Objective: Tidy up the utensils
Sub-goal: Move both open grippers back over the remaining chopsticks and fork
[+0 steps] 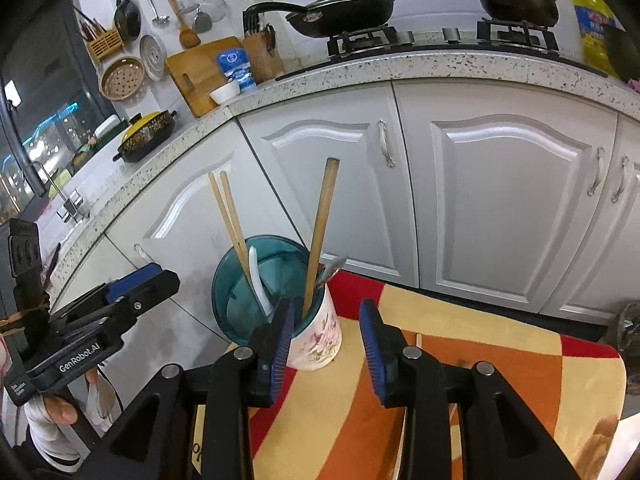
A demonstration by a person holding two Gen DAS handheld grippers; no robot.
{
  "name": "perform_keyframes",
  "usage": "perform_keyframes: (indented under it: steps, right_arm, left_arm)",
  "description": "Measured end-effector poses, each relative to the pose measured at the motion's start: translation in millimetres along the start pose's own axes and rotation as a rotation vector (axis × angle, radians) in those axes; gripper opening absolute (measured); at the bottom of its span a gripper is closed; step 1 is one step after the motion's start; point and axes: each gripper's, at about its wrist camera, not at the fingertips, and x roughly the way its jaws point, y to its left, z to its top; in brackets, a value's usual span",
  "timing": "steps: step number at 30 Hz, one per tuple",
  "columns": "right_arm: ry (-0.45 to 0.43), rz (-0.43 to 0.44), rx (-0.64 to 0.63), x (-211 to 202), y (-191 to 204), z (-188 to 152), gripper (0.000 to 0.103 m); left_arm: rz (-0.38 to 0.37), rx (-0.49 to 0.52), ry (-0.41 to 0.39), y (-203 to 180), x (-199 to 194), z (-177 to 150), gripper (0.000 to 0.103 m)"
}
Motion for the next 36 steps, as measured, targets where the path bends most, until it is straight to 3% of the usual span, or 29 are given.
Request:
perform_keyframes:
  steps: [15, 28, 36]
  right_arm:
    - [0.014, -0.079, -0.012, -19.6, -9.9, -34.1, 0.039]
    - [0.076, -0.19, 0.079, -42.4, -73.7, -83.2, 0.041]
    - [0.179, -0.2, 0.159, -17.3, -111.3, -116.2, 0.041]
  left_arm:
    - [-0.004, 0.036, 0.033, -27.1, 3.6, -26.5, 0.046]
    - [-0.087, 0.069, 0.103, -71.0, 18.8, -56.9, 0.046]
    - [-0.105, 0.072, 0.19, -79.1, 43.8, -77.8, 0.046]
